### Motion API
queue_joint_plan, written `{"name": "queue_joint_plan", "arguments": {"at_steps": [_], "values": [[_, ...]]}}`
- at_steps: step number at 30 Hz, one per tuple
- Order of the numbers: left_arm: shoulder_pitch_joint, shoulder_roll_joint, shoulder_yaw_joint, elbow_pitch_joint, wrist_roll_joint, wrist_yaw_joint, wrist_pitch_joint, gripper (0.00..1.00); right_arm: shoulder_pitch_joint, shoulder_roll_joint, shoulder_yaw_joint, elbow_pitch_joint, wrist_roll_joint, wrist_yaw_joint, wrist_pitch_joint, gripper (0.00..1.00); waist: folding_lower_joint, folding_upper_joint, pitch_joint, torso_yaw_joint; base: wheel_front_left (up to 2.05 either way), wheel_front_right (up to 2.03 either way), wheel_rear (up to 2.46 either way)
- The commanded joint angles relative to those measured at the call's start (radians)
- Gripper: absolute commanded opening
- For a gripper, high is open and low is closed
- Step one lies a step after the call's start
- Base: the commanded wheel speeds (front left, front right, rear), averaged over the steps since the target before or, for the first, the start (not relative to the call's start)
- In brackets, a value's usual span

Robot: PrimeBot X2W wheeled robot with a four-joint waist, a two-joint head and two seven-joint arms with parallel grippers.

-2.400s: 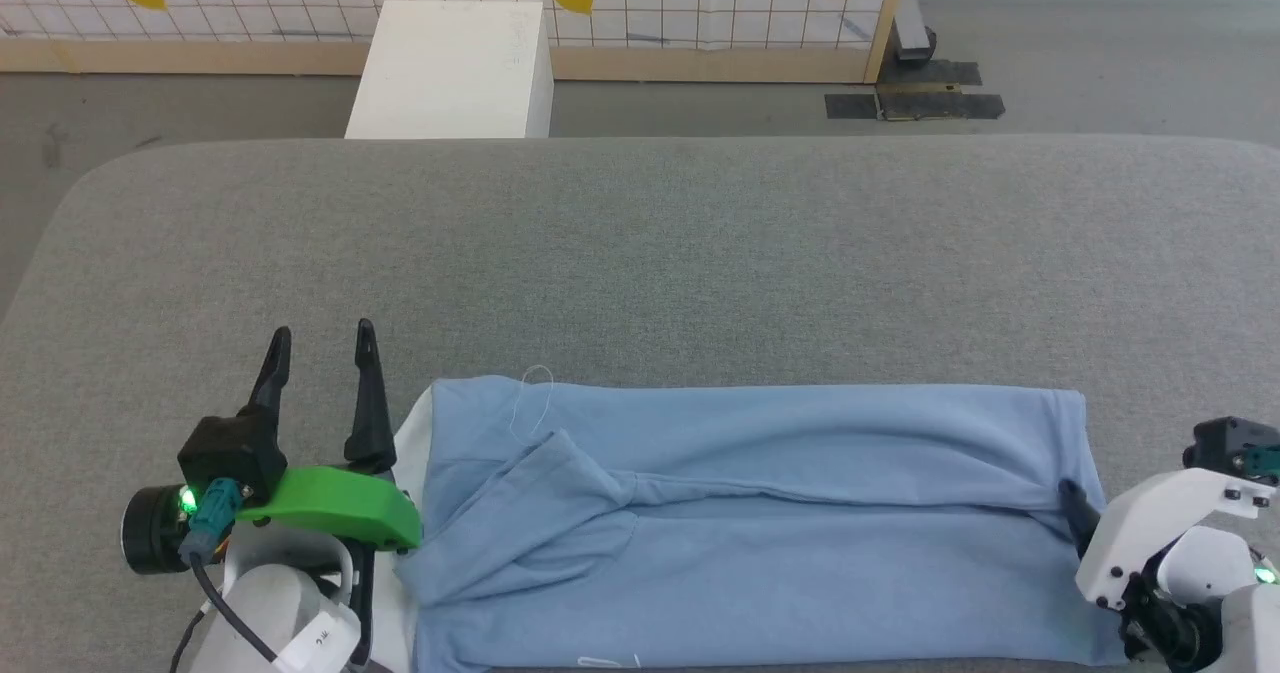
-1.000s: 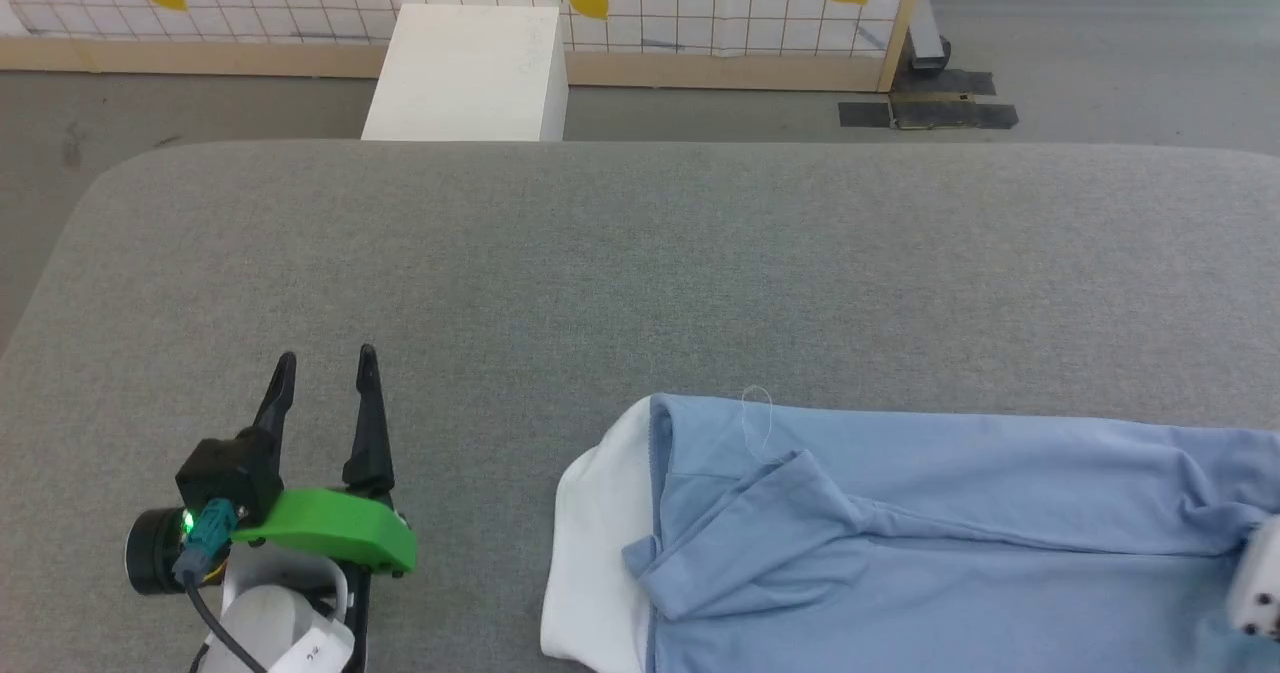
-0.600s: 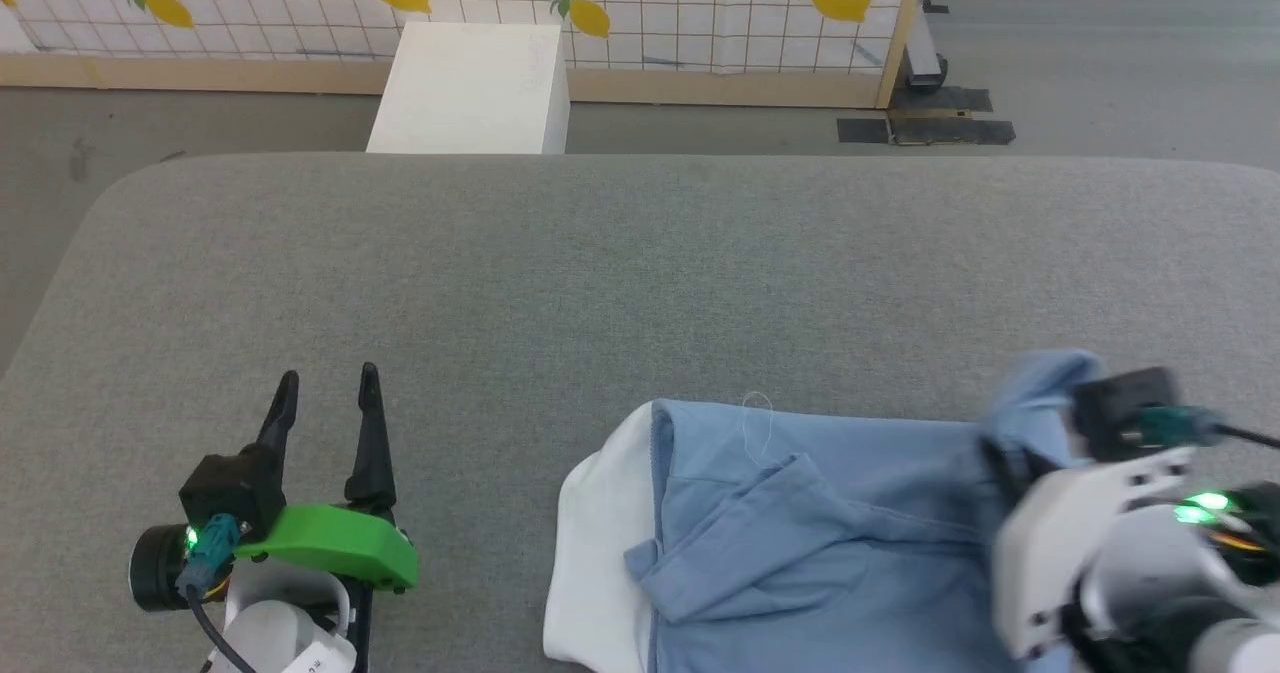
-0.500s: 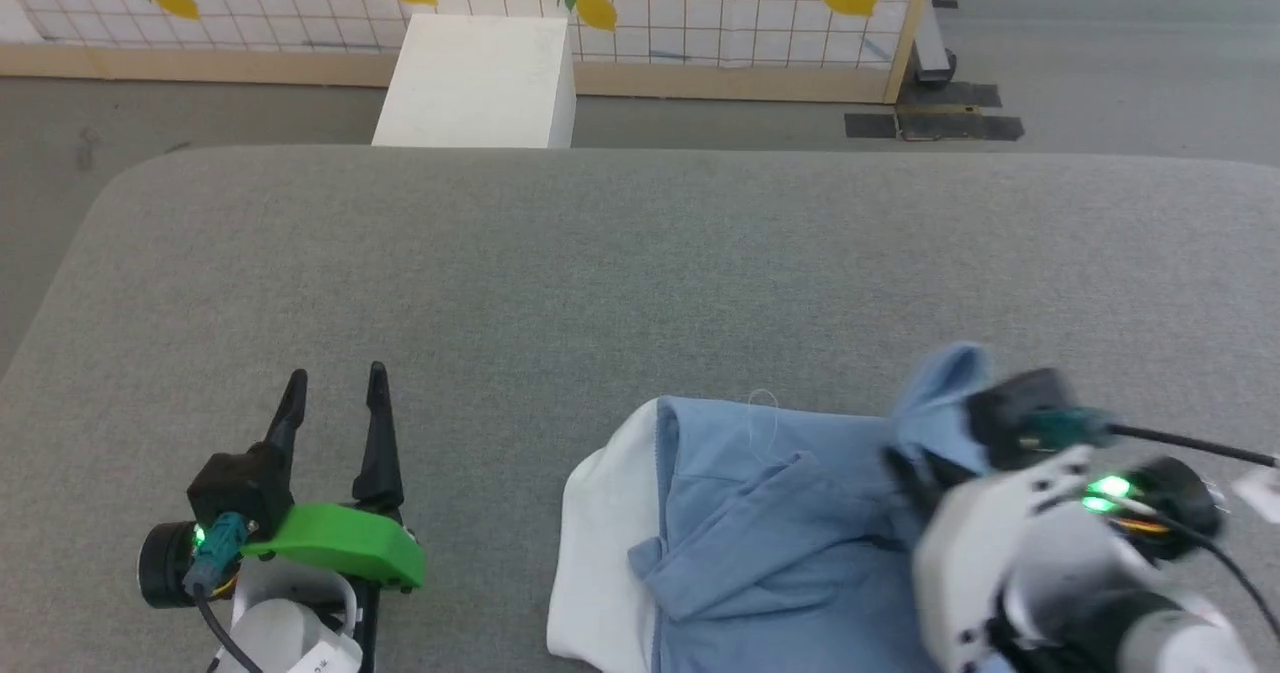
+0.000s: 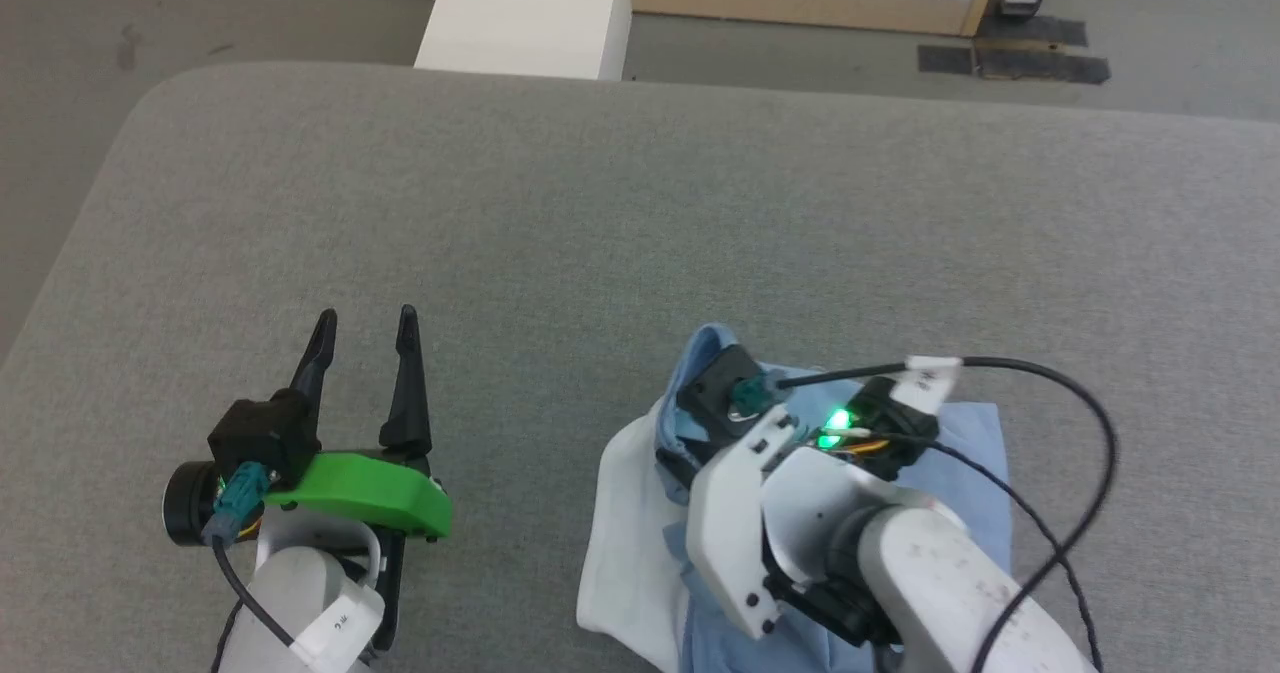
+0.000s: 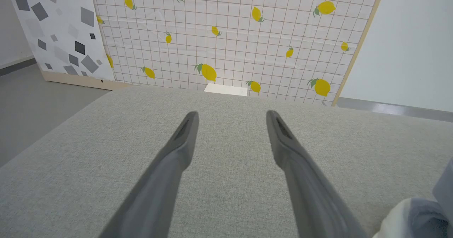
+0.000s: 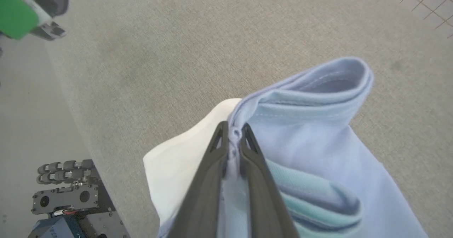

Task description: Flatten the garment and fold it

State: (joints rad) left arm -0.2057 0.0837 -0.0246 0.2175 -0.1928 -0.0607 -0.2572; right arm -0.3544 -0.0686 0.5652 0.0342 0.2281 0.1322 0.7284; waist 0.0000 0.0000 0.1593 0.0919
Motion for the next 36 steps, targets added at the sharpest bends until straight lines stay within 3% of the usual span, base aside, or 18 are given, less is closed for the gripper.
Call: {"name": "queue_joint_plan", "arguments": {"at_steps": [1, 3, 4, 5, 11, 17, 20, 27, 32, 36], "values": [[-0.017, -0.008, 0.000, 0.002, 0.015, -0.002, -0.005, 1.00, -0.028, 0.009, 0.016, 0.046, 0.015, -0.002, -0.015, 0.00, 0.0000, 0.0000, 0.027, 0.025, 0.00, 0.00, 0.00], [-0.021, -0.011, -0.001, 0.005, 0.016, -0.004, -0.005, 1.00, -0.052, 0.014, 0.035, 0.114, 0.033, -0.002, -0.031, 0.04, 0.0000, 0.0000, 0.033, 0.030, 0.00, 0.00, 0.00], [-0.022, -0.012, -0.001, 0.008, 0.016, -0.005, -0.005, 1.00, -0.061, 0.015, 0.048, 0.139, 0.042, -0.002, -0.036, 0.31, 0.0000, 0.0000, 0.034, 0.032, 0.00, 0.00, 0.00], [-0.023, -0.013, -0.002, 0.010, 0.017, -0.006, -0.005, 1.00, -0.066, 0.016, 0.062, 0.166, 0.058, -0.002, -0.039, 1.00, 0.0000, 0.0000, 0.034, 0.034, 0.00, 0.00, 0.00], [-0.014, -0.016, 0.011, 0.024, 0.021, -0.009, -0.005, 1.00, -0.064, 0.018, 0.123, 0.172, 0.186, -0.002, -0.078, 1.00, 0.0000, 0.0000, 0.014, 0.017, 0.00, 0.00, 0.00], [0.009, -0.014, 0.027, 0.028, 0.027, -0.011, -0.005, 1.00, -0.011, 0.018, 0.056, 0.021, 0.263, -0.002, -0.265, 1.00, 0.0000, 0.0000, -0.030, -0.020, 0.00, 0.00, 0.00], [0.024, -0.012, 0.037, 0.025, 0.028, -0.012, -0.005, 1.00, 0.038, 0.018, -0.032, -0.076, 0.254, -0.002, -0.399, 1.00, 0.0000, 0.0000, -0.051, -0.041, 0.00, 0.00, 0.00], [0.047, -0.009, 0.054, 0.007, 0.031, -0.012, -0.005, 1.00, 0.230, 0.018, -0.367, -0.208, 0.108, -0.002, -0.681, 1.00, 0.0000, 0.0000, -0.073, -0.082, 0.00, 0.00, 0.00], [0.041, -0.009, 0.062, 0.001, 0.029, -0.016, -0.005, 1.00, 0.317, 0.018, -0.548, -0.153, 0.039, -0.002, -0.728, 1.00, 0.0000, 0.0000, -0.069, -0.096, 0.00, 0.00, 0.00], [0.041, -0.011, 0.062, -0.001, 0.031, -0.019, -0.005, 1.00, 0.354, 0.018, -0.607, -0.079, 0.062, -0.002, -0.698, 1.00, 0.0000, 0.0000, -0.068, -0.098, 0.00, 0.00, 0.00]]}}
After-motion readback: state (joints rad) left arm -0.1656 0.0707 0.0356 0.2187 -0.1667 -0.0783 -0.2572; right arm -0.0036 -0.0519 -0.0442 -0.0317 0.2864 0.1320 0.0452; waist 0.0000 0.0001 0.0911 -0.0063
